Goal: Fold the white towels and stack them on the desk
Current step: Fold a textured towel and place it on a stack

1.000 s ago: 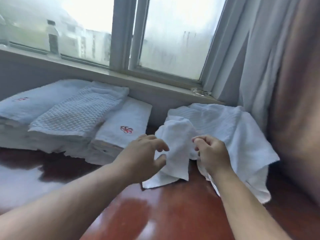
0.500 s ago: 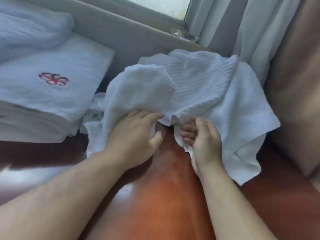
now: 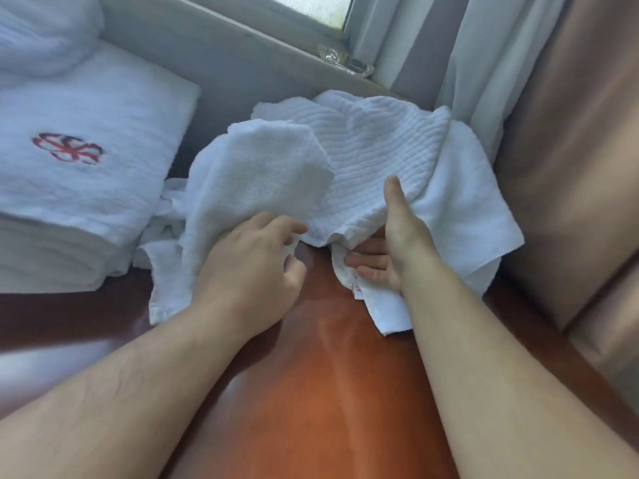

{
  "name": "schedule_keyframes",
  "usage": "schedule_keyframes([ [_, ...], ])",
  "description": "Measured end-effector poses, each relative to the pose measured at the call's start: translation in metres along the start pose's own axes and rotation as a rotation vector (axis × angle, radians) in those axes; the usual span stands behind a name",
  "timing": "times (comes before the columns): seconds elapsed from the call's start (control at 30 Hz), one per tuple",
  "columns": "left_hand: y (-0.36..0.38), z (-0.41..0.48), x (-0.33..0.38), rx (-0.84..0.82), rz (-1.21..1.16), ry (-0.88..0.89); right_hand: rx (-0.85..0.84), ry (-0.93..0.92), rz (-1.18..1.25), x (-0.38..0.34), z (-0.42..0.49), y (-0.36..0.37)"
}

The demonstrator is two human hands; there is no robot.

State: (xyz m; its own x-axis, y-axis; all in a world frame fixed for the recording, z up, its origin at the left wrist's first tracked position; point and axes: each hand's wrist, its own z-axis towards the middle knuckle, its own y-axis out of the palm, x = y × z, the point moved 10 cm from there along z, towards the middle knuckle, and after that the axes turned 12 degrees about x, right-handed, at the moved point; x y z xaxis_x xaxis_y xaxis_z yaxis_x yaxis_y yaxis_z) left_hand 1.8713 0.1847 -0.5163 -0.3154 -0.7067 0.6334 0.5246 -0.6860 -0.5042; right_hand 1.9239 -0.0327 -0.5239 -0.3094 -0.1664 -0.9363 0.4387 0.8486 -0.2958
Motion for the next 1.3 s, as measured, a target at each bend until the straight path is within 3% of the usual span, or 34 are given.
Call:
schedule_keyframes([
  [0.07, 0.000, 0.001, -0.003, -0.004, -0.011, -0.015, 0.125, -0.110, -0.185, -0.024, 0.002, -0.006],
  [0.13, -0.001, 0.002, -0.005, 0.004, -0.040, -0.031, 0.271, -0.411, -0.239, -0.062, -0.006, -0.010],
  [0.17, -0.002, 0.003, -0.006, 0.014, -0.069, -0.042, 0.287, -0.580, -0.166, -0.080, -0.020, -0.010],
  [0.23, -0.007, 0.004, -0.008, 0.047, -0.185, -0.087, 0.136, -0.763, 0.135, -0.096, -0.048, -0.008],
  [0.27, -0.010, 0.004, -0.010, 0.069, -0.274, -0.118, -0.003, -0.737, 0.344, -0.093, -0.059, -0.007],
  [0.33, -0.014, 0.003, -0.012, 0.088, -0.438, -0.175, -0.288, -0.500, 0.693, -0.066, -0.066, -0.001],
  [0.4, -0.011, 0.002, -0.009, 0.055, -0.495, -0.176, -0.516, -0.252, 0.779, -0.032, -0.074, 0.016],
  [0.47, -0.004, 0.000, -0.004, 0.001, -0.478, -0.140, -0.570, -0.101, 0.744, -0.008, -0.070, 0.023],
  [0.53, 0.000, -0.001, -0.001, -0.036, -0.436, -0.104, -0.480, -0.105, 0.716, -0.008, -0.052, 0.014],
  [0.63, 0.000, -0.001, 0.000, -0.037, -0.411, -0.094, -0.108, -0.134, 0.685, -0.035, -0.009, -0.016],
  [0.7, -0.001, -0.001, -0.001, -0.026, -0.425, -0.101, 0.151, -0.185, 0.546, -0.060, 0.004, -0.028],
  [0.77, 0.000, -0.001, -0.002, -0.030, -0.434, -0.099, 0.239, -0.293, 0.383, -0.086, 0.009, -0.019],
  [0.83, 0.002, 0.000, -0.005, -0.048, -0.477, -0.120, 0.111, -0.367, 0.364, -0.100, 0.002, 0.006],
  [0.97, 0.010, 0.002, -0.010, -0.072, -0.834, -0.282, -0.372, -0.395, 0.401, -0.077, -0.050, 0.037],
  [1.07, 0.030, -0.005, 0.002, -0.291, -1.235, -0.491, -0.654, -0.372, 0.465, -0.064, -0.091, 0.037],
  [1.17, 0.040, -0.013, 0.014, -0.466, -1.242, -0.486, -0.790, -0.398, 0.493, -0.069, -0.114, 0.033],
  [1.3, 0.036, -0.013, 0.015, -0.458, -1.190, -0.371, -0.802, -0.370, 0.454, -0.071, -0.121, 0.039],
])
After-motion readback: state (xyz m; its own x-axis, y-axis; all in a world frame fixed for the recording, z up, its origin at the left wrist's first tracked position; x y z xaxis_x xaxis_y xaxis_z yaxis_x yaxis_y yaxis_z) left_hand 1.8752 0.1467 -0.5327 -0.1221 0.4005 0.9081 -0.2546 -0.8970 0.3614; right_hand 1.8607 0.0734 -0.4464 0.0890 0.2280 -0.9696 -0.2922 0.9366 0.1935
